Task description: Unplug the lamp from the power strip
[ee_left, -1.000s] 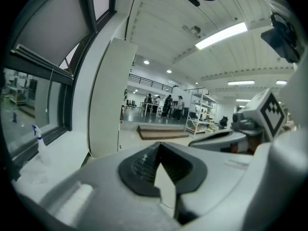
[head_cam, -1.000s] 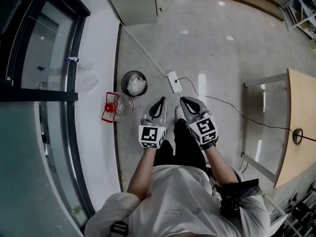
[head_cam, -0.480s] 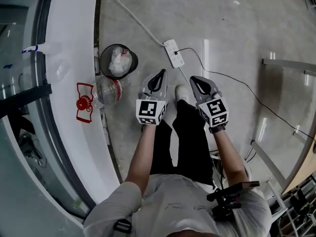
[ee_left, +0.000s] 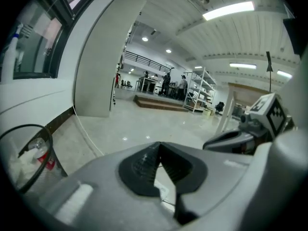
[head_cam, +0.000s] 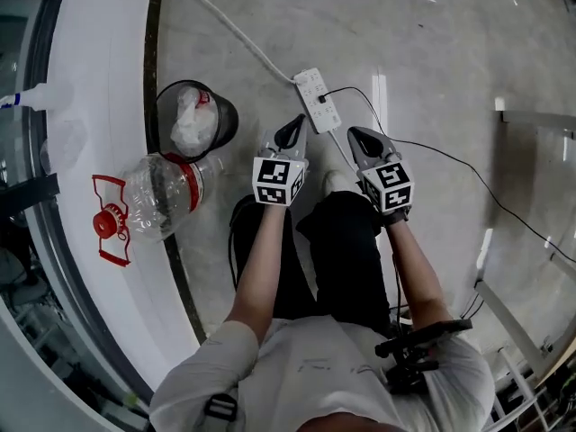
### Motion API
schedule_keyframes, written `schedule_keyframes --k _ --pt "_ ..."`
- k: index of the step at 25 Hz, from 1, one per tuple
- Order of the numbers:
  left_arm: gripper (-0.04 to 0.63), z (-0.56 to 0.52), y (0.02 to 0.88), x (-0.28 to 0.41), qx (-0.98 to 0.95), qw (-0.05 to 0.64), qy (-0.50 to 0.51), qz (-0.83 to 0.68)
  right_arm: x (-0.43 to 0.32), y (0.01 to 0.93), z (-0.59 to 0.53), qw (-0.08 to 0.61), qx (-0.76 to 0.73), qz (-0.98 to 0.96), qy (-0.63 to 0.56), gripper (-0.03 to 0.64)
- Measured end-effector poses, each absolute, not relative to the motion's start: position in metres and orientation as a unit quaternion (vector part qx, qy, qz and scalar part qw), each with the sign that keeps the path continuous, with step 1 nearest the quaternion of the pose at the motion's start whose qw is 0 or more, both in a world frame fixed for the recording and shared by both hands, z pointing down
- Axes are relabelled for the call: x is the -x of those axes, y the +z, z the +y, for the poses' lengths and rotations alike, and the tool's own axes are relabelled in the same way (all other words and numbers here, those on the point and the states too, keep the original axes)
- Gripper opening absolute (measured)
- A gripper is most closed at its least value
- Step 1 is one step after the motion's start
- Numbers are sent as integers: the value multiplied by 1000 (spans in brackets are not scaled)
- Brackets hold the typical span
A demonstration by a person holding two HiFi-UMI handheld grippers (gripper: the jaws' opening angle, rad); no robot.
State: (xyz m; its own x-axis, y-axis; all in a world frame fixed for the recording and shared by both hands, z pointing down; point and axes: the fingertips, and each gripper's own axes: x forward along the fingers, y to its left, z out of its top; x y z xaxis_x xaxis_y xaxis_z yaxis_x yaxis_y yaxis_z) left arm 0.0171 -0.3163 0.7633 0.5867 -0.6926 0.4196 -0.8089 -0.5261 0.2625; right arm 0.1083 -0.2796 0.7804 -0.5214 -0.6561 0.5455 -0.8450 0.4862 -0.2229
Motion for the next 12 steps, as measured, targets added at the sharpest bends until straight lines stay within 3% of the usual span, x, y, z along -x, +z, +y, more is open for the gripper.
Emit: schedule_keyframes --k 12 --pt "3 -339 888 3 -847 266 162 -431 -87 902 -327 241 -410 -846 241 6"
